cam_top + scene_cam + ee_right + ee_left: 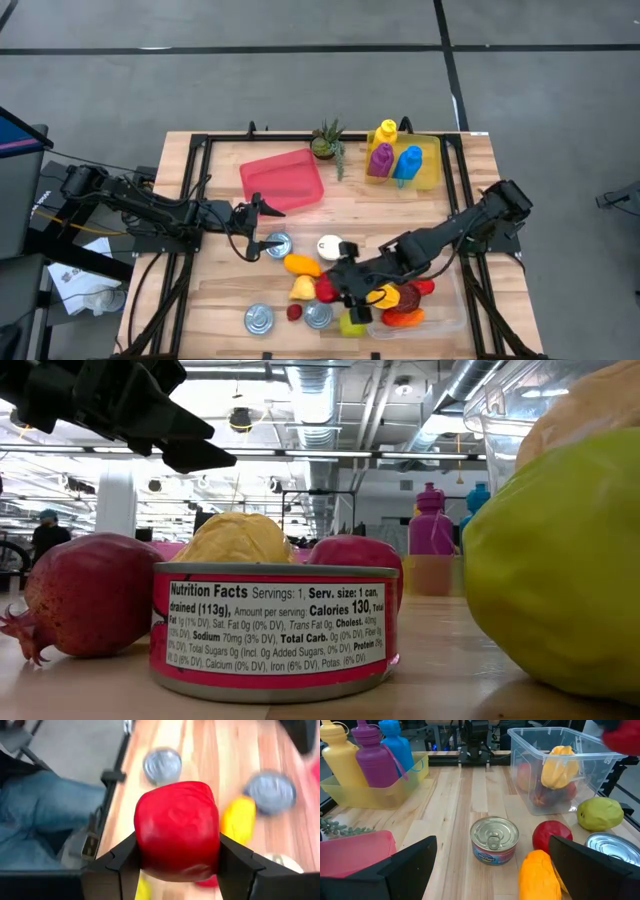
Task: Pick & Place Food Item
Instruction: Put the left red tomato into the transparent bin
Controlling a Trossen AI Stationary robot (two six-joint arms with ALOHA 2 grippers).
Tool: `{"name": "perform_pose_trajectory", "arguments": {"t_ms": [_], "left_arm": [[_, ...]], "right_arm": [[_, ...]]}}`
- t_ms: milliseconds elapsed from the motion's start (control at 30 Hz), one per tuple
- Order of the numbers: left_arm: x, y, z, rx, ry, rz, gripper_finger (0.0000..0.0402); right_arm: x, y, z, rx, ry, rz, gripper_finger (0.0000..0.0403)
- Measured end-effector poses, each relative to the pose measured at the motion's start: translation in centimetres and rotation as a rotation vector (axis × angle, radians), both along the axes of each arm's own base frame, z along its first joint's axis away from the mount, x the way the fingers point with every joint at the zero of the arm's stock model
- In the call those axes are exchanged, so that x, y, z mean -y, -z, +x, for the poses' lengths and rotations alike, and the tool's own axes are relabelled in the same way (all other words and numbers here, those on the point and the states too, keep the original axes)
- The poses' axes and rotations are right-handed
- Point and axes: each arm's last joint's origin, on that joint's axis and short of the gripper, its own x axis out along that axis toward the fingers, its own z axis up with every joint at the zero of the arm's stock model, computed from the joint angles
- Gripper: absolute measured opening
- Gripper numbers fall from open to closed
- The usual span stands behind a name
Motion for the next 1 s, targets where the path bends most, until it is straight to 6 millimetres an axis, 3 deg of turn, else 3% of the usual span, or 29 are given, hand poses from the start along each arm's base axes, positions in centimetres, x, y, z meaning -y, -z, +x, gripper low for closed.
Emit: {"name": "perform_pose_trajectory", "arguments": {"t_ms": [333, 500, 800, 1000], "left_arm": [[0.0, 0.0, 0.0, 0.003, 0.0, -0.001, 0.0375], [0.0, 0.0, 0.0, 0.004, 0.0, -0.001, 0.0375], [0.0, -0.1, 0.0, 0.01, 0.0, -0.002, 0.0375], [0.0, -0.1, 0.0, 0.011, 0.0, -0.002, 0.0375]], "right_arm": [[0.9, -1.6, -5.0, -0.267, 0.149, 0.081, 0.0192], [1.0, -1.1, -6.6, -0.407, 0.223, 0.06, 0.0192], [0.4, 1.0, -6.3, -0.548, 0.235, 0.015, 0.0193], [0.3, 1.4, -6.2, -0.584, 0.232, 0.01, 0.0228]]}}
